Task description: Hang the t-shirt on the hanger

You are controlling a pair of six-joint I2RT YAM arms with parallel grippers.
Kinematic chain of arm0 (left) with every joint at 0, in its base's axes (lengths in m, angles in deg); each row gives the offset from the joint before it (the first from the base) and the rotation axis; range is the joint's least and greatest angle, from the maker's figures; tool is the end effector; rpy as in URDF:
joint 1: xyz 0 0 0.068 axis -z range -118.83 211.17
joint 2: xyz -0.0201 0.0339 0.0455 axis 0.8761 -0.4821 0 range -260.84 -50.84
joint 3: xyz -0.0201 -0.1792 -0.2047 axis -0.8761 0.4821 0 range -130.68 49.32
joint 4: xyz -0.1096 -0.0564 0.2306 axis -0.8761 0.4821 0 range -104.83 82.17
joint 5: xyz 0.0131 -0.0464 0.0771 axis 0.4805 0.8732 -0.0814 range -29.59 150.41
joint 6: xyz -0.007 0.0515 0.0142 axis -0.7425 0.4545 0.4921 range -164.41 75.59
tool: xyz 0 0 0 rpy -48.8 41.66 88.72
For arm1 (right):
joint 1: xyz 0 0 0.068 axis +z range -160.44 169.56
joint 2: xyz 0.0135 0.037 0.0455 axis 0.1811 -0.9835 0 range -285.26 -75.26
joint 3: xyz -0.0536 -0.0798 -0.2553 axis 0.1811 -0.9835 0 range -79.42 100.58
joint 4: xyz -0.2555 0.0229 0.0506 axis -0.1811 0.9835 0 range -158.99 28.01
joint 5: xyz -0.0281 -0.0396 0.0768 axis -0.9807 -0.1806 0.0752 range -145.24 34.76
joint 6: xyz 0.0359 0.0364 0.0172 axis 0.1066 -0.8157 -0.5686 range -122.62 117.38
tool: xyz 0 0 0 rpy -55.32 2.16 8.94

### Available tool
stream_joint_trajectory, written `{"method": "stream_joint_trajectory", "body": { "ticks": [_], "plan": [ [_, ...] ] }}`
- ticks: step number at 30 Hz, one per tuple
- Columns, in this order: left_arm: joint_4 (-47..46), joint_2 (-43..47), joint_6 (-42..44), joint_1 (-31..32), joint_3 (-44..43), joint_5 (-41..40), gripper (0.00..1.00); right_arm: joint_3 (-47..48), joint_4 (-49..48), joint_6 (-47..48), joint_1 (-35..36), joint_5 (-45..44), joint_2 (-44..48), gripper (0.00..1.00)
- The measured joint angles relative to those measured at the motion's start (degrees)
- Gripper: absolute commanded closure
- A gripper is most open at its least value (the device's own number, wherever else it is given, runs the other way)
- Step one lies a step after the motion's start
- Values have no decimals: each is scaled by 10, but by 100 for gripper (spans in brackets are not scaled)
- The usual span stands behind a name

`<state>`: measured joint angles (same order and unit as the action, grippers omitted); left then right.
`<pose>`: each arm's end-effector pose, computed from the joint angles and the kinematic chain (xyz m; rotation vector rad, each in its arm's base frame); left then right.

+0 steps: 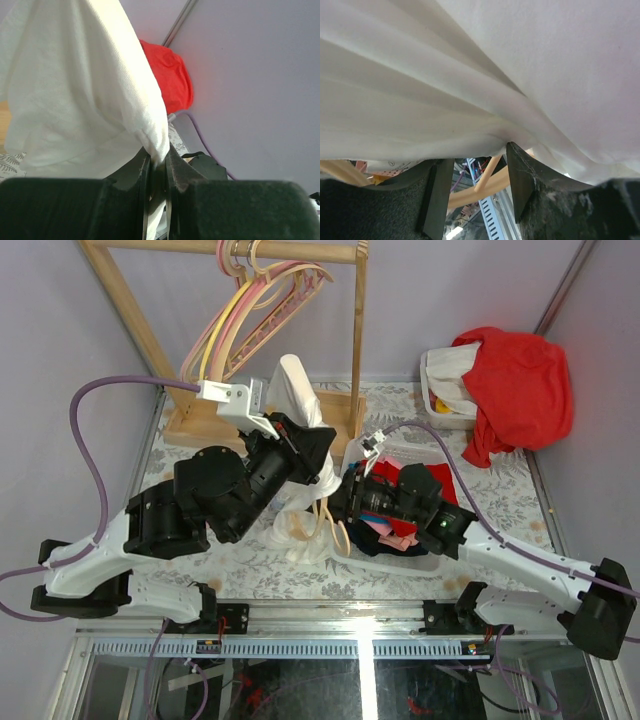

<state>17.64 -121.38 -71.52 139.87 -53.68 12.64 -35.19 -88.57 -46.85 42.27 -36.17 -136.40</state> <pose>0.0661 -0.1954 0.5445 0.0542 1.6262 -0.7890 0.1433 0.2076 0.3358 -0.4320 1.7055 1.5519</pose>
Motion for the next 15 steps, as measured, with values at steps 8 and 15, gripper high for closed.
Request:
{"method": "stream_joint_trajectory", "body": {
  "ticks": [8, 15],
  "plan": [
    [-17, 6, 1, 0, 11, 2, 100, 27, 32, -4, 17, -50, -38, 58],
    [-38, 14, 3, 0, 24, 3, 100, 37, 67, -7, 28, -82, -54, 63]
  ]
}}
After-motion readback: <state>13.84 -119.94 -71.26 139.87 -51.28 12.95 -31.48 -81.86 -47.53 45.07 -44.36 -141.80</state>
